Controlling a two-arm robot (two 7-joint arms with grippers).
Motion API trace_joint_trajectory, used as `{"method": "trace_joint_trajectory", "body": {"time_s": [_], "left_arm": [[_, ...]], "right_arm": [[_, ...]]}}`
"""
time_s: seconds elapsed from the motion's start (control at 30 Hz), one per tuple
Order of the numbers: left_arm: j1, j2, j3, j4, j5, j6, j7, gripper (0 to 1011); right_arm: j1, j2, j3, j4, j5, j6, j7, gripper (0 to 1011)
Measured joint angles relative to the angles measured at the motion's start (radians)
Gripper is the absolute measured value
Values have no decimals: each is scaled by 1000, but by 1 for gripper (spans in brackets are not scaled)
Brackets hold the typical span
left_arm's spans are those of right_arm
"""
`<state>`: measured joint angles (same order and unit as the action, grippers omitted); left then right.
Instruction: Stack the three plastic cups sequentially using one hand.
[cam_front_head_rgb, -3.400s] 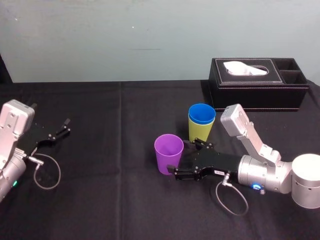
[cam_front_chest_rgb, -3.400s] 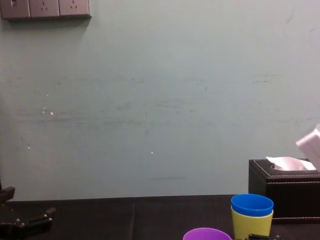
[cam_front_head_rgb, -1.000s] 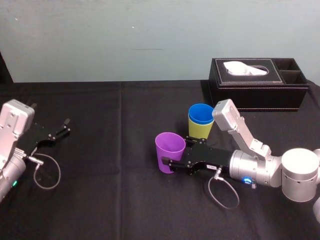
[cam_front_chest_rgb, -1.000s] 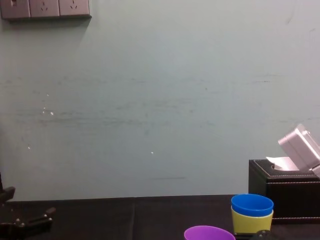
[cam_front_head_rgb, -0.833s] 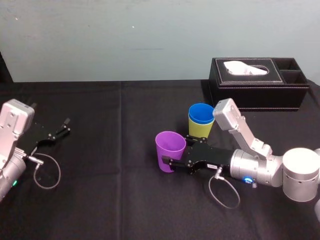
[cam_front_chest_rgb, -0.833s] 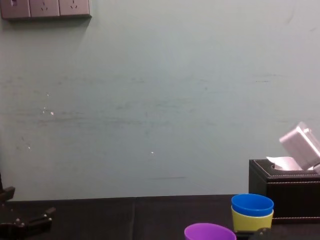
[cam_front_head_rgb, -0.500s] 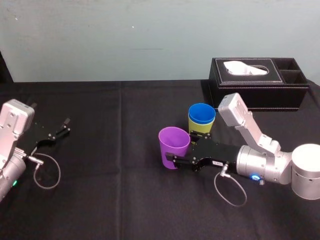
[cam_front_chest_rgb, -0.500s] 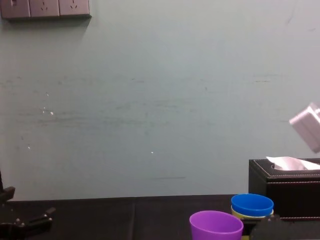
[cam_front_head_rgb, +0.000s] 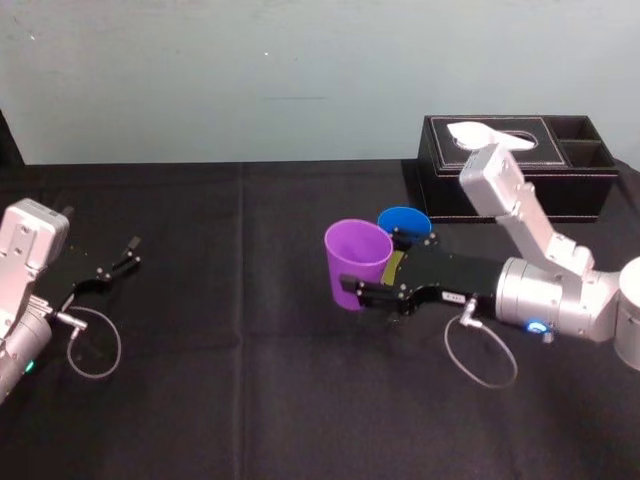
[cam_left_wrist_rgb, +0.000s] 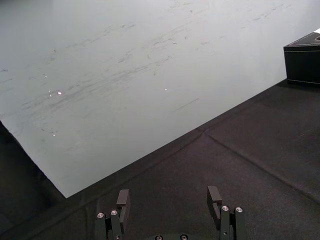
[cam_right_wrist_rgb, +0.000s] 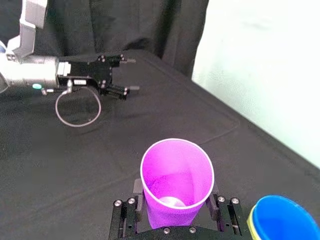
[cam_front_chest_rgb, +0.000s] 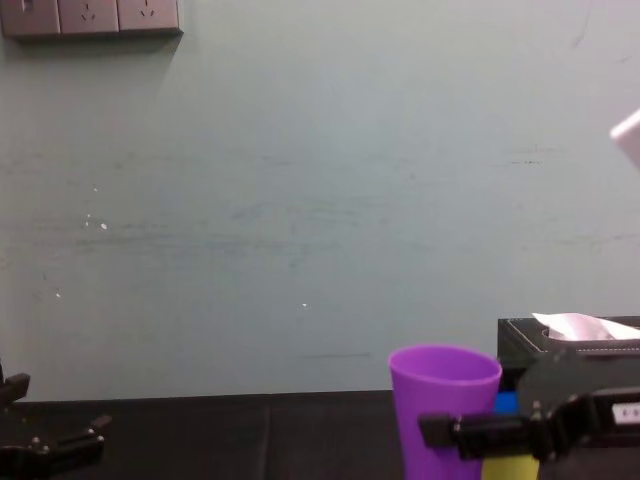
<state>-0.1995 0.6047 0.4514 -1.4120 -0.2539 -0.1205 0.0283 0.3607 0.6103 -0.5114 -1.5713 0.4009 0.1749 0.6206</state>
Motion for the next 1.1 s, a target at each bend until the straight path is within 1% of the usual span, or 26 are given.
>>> {"method": "trace_joint_trajectory", "body": {"time_s": [0.2,0.5,0.87,1.1], "left_arm": [[0,0,0,0,0,0,0,1010],[0,0,0,0,0,0,0,1010],[0,0,0,0,0,0,0,1010],[0,0,0,0,0,0,0,1010]], "right_arm": [[14,18,19,-26,17,16,-12,731],[38,33,38,-29,33,26,-24,731],[71,38,47,11,34,36,-44,731],[92,29,50,49,24,42,-53,731]]}}
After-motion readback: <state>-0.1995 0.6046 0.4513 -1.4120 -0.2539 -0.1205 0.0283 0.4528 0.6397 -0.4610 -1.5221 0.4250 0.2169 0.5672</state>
